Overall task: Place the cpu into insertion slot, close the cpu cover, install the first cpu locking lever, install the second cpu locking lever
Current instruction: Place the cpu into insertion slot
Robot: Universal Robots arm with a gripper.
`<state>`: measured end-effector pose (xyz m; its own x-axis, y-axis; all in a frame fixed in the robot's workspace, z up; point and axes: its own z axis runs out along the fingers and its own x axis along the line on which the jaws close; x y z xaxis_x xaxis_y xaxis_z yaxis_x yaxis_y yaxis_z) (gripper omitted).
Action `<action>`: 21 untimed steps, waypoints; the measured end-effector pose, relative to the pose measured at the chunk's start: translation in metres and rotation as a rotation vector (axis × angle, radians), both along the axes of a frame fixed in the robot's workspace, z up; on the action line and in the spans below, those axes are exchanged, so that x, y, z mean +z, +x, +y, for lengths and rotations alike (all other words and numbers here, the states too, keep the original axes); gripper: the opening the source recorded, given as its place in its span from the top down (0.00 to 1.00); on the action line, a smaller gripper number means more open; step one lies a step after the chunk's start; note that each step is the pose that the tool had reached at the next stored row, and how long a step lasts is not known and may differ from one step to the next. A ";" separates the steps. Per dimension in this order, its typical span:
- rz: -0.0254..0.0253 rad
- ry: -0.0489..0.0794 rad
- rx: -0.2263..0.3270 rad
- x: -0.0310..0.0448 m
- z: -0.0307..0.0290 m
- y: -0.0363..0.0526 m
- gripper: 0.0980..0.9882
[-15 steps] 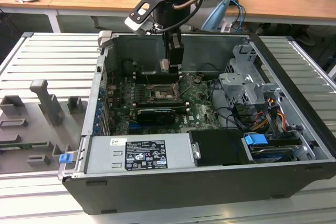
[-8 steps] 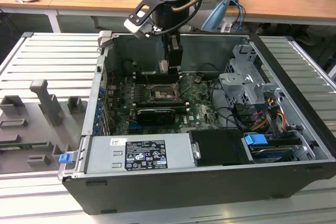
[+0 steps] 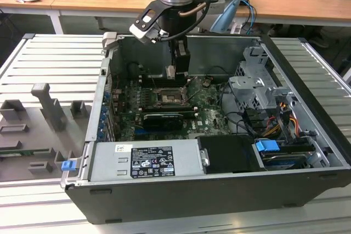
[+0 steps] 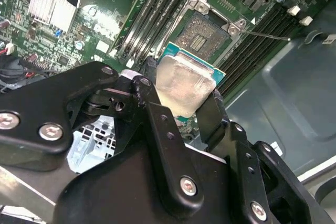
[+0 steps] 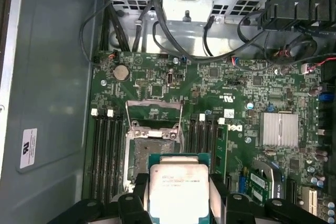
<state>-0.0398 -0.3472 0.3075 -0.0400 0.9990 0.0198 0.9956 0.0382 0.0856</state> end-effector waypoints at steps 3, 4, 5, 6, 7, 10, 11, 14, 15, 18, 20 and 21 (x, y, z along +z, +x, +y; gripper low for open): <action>0.0040 0.000 -0.016 -0.0066 0.0002 -0.0004 0.50; 0.0046 0.000 -0.016 -0.0084 0.0004 -0.0003 0.50; 0.0049 0.000 -0.016 -0.0115 0.0007 -0.0005 0.50; 0.0050 0.000 -0.016 -0.0134 0.0009 -0.0007 0.50; 0.0050 0.000 -0.016 -0.0154 0.0012 -0.0010 0.50; 0.0050 0.000 -0.016 -0.0215 0.0025 -0.0020 0.50; 0.0050 0.000 -0.016 -0.0236 0.0029 -0.0024 0.50; 0.0050 0.000 -0.016 -0.0332 0.0054 -0.0036 0.50; 0.0050 0.000 -0.016 -0.0350 0.0060 -0.0036 0.50; 0.0050 0.000 -0.016 -0.0417 0.0080 -0.0036 0.50; 0.0050 0.000 -0.016 -0.0458 0.0082 -0.0035 0.50; 0.0050 0.000 -0.016 -0.0476 0.0082 -0.0035 0.50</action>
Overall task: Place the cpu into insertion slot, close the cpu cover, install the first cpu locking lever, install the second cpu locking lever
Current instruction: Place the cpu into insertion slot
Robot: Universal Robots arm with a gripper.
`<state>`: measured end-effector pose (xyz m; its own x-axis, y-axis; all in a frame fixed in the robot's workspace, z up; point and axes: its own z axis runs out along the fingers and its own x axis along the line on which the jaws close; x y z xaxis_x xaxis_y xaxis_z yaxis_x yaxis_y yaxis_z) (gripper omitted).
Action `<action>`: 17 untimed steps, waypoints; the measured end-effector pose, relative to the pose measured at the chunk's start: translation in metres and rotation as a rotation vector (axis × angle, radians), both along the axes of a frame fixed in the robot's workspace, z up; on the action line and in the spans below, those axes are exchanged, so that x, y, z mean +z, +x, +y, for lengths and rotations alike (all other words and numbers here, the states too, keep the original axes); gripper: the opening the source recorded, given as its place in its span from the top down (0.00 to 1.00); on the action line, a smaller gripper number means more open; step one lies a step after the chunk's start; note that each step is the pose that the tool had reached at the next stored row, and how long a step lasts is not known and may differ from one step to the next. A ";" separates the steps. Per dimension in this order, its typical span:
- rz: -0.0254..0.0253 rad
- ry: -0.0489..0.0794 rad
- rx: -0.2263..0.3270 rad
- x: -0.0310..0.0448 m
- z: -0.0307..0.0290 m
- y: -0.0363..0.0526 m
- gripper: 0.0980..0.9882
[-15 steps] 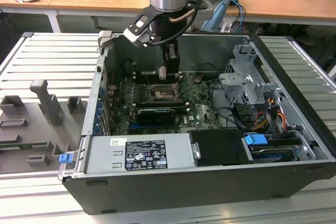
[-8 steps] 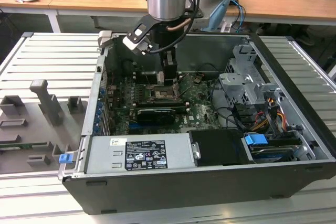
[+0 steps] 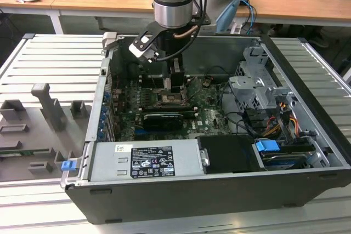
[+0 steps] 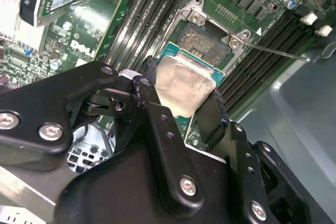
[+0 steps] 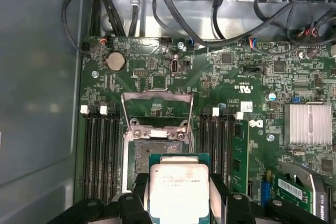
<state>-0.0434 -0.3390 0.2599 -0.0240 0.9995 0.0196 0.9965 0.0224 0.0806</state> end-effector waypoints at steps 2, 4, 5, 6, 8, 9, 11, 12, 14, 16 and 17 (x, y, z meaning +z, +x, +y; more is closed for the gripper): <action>-0.0021 0.000 0.000 -0.0032 0.0000 -0.0001 0.50; -0.0032 0.000 0.000 -0.0074 0.0000 0.0000 0.50; -0.0033 0.000 0.000 -0.0108 0.0003 -0.0005 0.50; -0.0032 -0.001 0.000 -0.0138 0.0008 -0.0010 0.50; -0.0033 0.000 0.000 -0.0194 0.0024 -0.0013 0.50; -0.0033 0.000 0.000 -0.0205 0.0027 -0.0012 0.50; -0.0033 0.000 0.000 -0.0219 0.0028 -0.0012 0.50; -0.0033 -0.001 0.000 -0.0232 0.0029 -0.0013 0.50; -0.0031 -0.001 -0.004 -0.0296 0.0049 -0.0013 0.50; -0.0032 -0.001 -0.005 -0.0330 0.0059 -0.0015 0.50; -0.0031 -0.001 -0.005 -0.0338 0.0061 -0.0018 0.50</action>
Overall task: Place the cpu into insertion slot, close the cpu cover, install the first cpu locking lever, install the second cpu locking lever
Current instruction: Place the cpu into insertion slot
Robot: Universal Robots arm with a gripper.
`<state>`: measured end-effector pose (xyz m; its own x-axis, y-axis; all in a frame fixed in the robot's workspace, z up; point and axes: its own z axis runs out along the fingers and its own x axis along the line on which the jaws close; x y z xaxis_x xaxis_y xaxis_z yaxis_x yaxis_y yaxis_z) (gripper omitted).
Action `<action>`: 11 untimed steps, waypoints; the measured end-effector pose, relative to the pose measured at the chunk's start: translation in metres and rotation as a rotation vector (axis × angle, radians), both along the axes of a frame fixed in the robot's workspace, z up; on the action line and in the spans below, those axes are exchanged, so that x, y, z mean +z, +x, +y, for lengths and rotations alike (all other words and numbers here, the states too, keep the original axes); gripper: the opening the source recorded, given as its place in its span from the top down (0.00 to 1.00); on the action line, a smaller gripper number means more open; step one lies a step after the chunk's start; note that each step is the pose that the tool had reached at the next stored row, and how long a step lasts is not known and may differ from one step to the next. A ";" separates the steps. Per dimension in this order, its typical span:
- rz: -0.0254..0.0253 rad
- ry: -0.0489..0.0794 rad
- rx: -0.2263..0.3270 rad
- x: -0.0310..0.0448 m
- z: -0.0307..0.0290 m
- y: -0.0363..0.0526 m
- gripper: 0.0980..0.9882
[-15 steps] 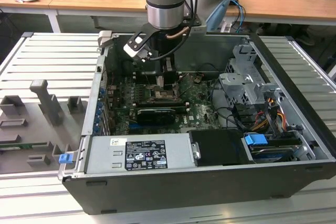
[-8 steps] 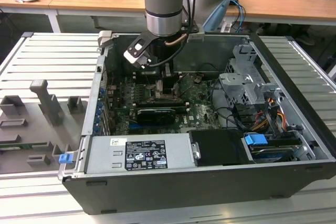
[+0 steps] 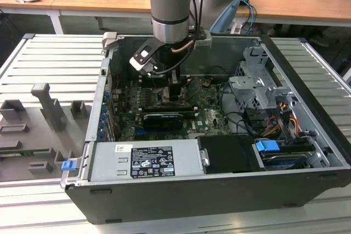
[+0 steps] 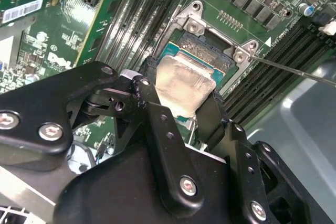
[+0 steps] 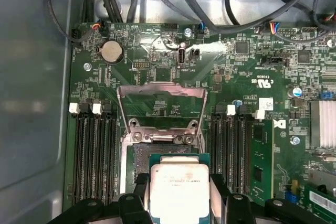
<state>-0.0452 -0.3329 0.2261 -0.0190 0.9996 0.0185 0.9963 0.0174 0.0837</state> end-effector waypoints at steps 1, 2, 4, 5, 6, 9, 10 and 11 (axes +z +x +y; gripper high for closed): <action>0.0000 0.000 0.000 -0.0014 0.0001 -0.0012 0.50; 0.0000 0.000 0.000 -0.0025 0.0002 -0.0020 0.50; -0.0001 0.000 0.000 -0.0045 0.0005 -0.0030 0.50; 0.0000 0.000 0.000 -0.0057 0.0008 -0.0032 0.50; 0.0000 0.000 0.000 -0.0073 0.0012 -0.0032 0.50; 0.0003 0.000 0.000 -0.0094 0.0034 -0.0032 0.50; 0.0003 0.000 0.000 -0.0101 0.0043 -0.0032 0.50; 0.0003 0.000 0.000 -0.0104 0.0050 -0.0032 0.50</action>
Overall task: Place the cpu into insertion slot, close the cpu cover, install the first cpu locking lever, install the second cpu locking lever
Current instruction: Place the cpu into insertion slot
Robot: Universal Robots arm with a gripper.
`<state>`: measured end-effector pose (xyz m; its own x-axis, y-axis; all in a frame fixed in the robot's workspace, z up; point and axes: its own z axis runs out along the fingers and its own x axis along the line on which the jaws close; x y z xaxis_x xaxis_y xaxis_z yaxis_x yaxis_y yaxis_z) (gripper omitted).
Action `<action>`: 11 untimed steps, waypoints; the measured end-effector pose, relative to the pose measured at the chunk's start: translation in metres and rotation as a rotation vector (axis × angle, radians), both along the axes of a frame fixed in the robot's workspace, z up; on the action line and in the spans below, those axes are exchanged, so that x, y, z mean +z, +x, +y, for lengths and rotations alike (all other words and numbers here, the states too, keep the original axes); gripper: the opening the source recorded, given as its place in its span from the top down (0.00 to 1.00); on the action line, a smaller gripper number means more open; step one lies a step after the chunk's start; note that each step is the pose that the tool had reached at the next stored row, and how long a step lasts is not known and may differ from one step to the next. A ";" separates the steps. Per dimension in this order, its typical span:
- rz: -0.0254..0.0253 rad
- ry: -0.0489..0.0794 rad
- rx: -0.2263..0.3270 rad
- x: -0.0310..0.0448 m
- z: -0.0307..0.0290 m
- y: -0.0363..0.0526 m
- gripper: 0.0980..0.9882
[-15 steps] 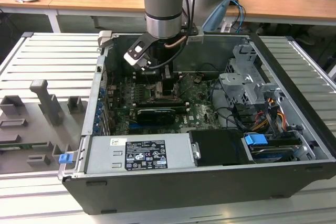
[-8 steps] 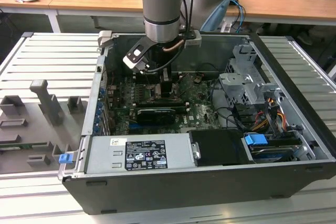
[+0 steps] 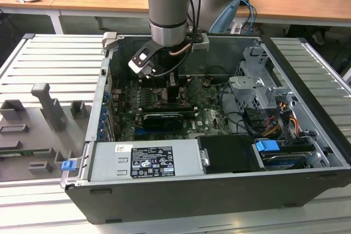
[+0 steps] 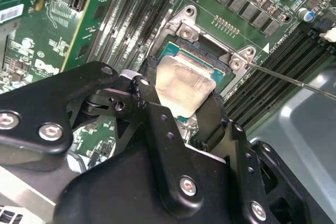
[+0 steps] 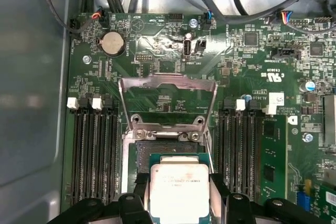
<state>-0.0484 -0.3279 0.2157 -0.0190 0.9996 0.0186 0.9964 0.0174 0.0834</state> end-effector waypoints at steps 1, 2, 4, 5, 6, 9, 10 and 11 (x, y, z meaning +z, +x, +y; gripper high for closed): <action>0.0000 0.000 0.000 -0.0003 0.0007 0.0000 0.50; 0.0001 0.000 0.000 -0.0006 0.0016 0.0000 0.50; 0.0000 0.000 -0.002 -0.0015 0.0026 0.0001 0.50; 0.0000 0.000 -0.006 -0.0020 0.0027 0.0001 0.50; 0.0001 0.000 -0.011 -0.0025 0.0027 0.0001 0.50; 0.0006 0.000 -0.018 -0.0045 0.0028 0.0001 0.50; 0.0016 0.000 -0.018 -0.0056 0.0034 0.0001 0.50; 0.0020 0.000 -0.018 -0.0060 0.0038 0.0003 0.50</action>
<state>-0.0481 -0.3241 0.2097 -0.0006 0.9998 0.0187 0.9967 -0.0009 0.0814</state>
